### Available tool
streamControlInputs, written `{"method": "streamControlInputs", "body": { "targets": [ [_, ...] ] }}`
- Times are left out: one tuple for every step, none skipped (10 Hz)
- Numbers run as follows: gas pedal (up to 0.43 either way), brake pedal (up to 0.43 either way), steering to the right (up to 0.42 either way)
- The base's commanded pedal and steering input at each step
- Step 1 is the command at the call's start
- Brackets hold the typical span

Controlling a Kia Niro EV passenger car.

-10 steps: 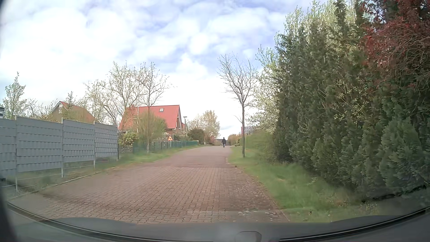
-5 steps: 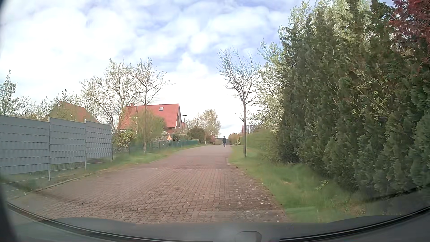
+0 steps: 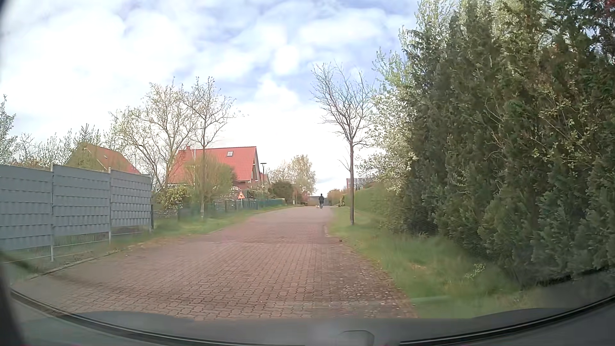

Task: Follow the waypoints while adhering to traffic rules and regulations

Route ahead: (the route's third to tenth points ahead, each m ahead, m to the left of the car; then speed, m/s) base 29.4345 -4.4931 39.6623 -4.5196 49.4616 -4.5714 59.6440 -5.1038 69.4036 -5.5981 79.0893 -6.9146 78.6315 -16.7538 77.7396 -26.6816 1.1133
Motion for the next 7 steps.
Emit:
{"method": "streamControlInputs", "body": {
  "targets": [
    [0.000, 0.226, -0.006],
    [0.000, 0.226, -0.006],
    [0.000, 0.232, -0.006],
    [0.000, 0.226, -0.006],
    [0.000, 0.226, -0.006],
    [0.000, 0.226, -0.006],
    [0.000, 0.232, -0.006]
  ]
}}
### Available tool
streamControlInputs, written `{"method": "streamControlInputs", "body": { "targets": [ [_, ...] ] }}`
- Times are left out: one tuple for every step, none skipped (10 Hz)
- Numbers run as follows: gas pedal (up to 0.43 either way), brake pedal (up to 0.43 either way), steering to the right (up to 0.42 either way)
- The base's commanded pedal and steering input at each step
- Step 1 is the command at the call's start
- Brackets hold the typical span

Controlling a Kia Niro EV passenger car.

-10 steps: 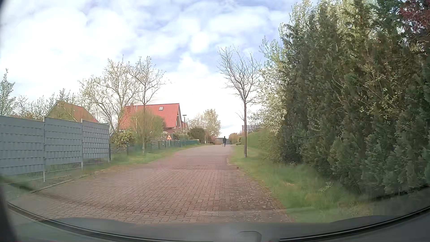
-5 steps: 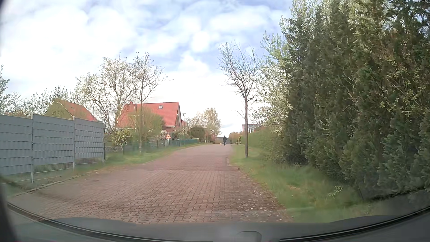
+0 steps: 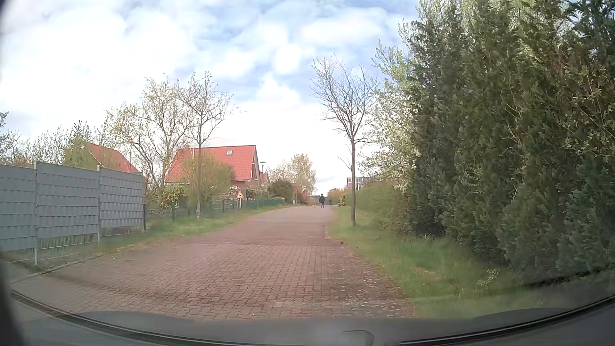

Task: Follow the waypoints while adhering to traffic rules and regulations

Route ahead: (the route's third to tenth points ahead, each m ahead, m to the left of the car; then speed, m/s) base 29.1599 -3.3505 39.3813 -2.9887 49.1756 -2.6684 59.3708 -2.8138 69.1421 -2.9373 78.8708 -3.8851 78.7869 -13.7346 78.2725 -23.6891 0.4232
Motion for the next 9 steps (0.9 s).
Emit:
{"method": "streamControlInputs", "body": {
  "targets": [
    [0.000, 0.232, -0.006],
    [0.000, 0.226, -0.006],
    [0.000, 0.232, -0.006],
    [0.000, 0.232, -0.006],
    [0.000, 0.226, -0.006],
    [0.000, 0.213, -0.006],
    [0.000, 0.213, -0.006],
    [0.000, 0.226, -0.006],
    [0.000, 0.232, -0.006]
  ]
}}
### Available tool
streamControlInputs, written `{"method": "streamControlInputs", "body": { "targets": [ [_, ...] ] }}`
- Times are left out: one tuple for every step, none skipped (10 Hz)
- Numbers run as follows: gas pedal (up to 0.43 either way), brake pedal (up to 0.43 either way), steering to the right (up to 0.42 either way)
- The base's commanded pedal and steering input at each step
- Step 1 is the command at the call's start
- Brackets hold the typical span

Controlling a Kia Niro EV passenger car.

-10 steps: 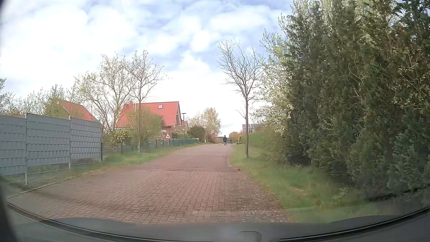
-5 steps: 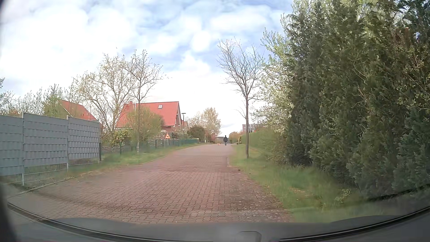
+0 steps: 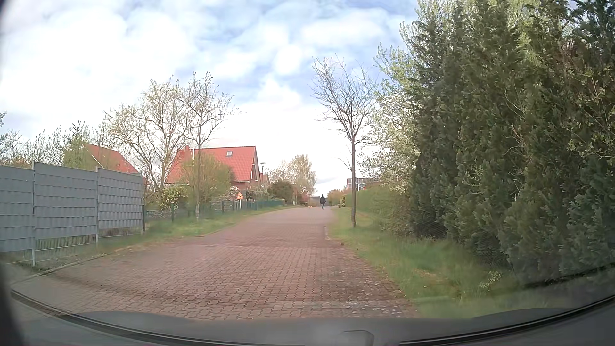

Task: Follow the waypoints while adhering to traffic rules and regulations

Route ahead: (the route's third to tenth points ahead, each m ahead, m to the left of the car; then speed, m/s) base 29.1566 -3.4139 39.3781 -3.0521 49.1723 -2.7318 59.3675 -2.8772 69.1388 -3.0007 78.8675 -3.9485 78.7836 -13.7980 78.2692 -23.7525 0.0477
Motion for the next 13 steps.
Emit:
{"method": "streamControlInputs", "body": {
  "targets": [
    [0.000, 0.232, -0.006],
    [0.000, 0.232, -0.006],
    [0.000, 0.232, -0.006],
    [0.000, 0.232, -0.006],
    [0.000, 0.232, -0.006],
    [0.000, 0.232, -0.006],
    [0.000, 0.232, -0.006],
    [0.000, 0.232, -0.006],
    [0.000, 0.232, -0.006],
    [0.000, 0.232, -0.006],
    [0.000, 0.238, -0.006],
    [0.000, 0.238, -0.006],
    [0.000, 0.238, -0.006]
  ]
}}
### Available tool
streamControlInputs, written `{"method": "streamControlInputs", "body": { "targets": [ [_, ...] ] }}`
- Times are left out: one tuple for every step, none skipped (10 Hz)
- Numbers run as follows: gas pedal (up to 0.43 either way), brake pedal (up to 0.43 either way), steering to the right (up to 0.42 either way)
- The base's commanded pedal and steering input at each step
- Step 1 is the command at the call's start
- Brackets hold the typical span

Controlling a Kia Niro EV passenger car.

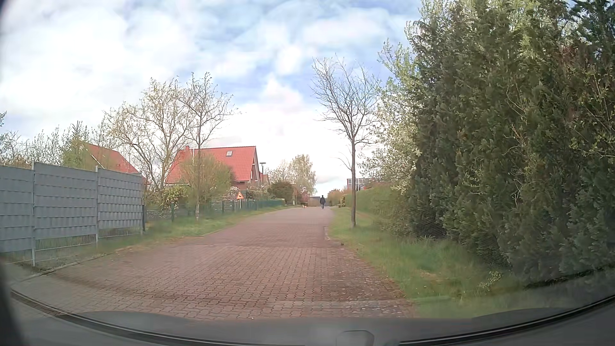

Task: Follow the waypoints while adhering to traffic rules and regulations

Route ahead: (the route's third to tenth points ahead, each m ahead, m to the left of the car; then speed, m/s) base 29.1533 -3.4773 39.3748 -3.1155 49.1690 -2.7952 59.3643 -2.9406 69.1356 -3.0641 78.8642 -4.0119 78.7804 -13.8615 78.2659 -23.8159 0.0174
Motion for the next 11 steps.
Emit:
{"method": "streamControlInputs", "body": {
  "targets": [
    [0.000, 0.238, -0.006],
    [0.000, 0.238, -0.006],
    [0.000, 0.238, -0.006],
    [0.000, 0.238, -0.006],
    [0.000, 0.238, -0.006],
    [0.000, 0.238, -0.006],
    [0.000, 0.238, -0.006],
    [0.000, 0.238, -0.006],
    [0.000, 0.238, -0.006],
    [0.000, 0.238, -0.006],
    [0.000, 0.238, -0.006]
  ]
}}
